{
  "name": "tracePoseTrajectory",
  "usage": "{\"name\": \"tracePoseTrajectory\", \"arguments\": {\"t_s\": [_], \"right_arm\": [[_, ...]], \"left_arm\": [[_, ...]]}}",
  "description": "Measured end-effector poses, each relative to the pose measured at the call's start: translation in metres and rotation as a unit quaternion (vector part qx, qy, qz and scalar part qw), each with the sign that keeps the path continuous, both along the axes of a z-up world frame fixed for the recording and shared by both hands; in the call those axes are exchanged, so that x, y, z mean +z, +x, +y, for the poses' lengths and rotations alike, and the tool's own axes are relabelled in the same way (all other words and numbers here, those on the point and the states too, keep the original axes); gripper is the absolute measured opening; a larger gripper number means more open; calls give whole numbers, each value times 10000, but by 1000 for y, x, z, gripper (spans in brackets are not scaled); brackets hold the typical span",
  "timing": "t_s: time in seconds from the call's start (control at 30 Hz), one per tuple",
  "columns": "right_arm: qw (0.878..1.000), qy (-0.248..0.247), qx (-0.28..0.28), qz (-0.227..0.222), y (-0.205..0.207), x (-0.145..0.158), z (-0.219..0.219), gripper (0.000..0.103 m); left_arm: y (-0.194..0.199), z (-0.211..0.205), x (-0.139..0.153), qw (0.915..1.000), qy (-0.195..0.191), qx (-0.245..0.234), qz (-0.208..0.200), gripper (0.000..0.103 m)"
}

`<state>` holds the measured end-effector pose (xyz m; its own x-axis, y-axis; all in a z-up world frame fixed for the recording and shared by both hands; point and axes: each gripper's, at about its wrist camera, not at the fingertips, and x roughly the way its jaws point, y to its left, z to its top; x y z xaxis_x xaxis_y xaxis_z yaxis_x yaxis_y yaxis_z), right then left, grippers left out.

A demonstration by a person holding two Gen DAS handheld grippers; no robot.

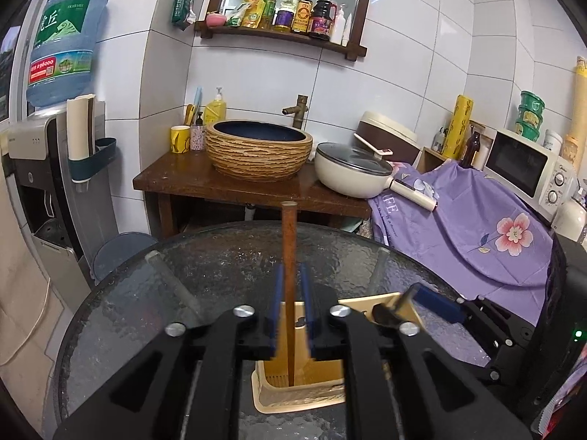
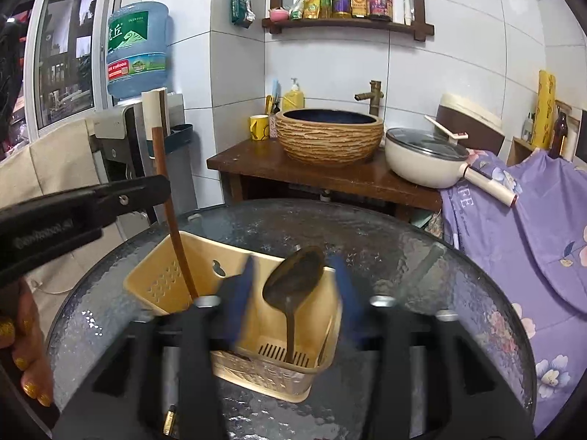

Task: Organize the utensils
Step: 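Open left gripper to drop the chopstick while right gripper drops the spoon into basket, then grasp the brown-handled silver ladle with left gripper while right gripper grasps a brown chopstick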

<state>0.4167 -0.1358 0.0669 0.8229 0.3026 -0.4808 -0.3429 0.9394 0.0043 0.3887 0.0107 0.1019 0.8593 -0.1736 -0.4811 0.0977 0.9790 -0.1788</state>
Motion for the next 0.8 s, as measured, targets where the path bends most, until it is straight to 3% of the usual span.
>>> {"name": "tracePoseTrajectory", "arguments": {"t_s": [0.03, 0.07, 0.1, 0.2, 0.27, 0.37, 0.5, 0.67, 0.8], "right_arm": [[10000, 27, -37, -74, -3, 2, -2, 67], [9999, 72, -41, -145, -7, 4, -5, 67], [9998, 77, -40, -155, -10, 6, -7, 67], [9997, 80, -110, -214, -25, 11, -16, 67], [9996, 37, -180, -229, -41, 11, -24, 69], [9996, -112, -248, -40, -65, 0, -33, 72], [9964, -452, -241, 676, -89, -43, -37, 71], [9853, -706, -282, 1528, -114, -103, -40, 48], [9798, -500, -416, 1893, -124, -124, -50, 42]], "left_arm": [[-6, 3, 2, 10000, -31, 8, -53, 43], [-10, 5, 4, 9999, -60, 40, -95, 64], [-16, 8, 5, 9998, -100, 78, -158, 74], [-39, 17, 6, 9996, -41, 206, -187, 91], [-59, 19, -1, 9998, 138, 144, -42, 97], [-90, 17, -18, 9982, 573, 134, 150, 97], [-122, 17, -54, 9941, 945, 275, 459, 97], [-148, 15, -104, 9865, 1199, 457, 1020, 97], [-164, 11, -125, 9852, 1128, 434, 1213, 97]]}}
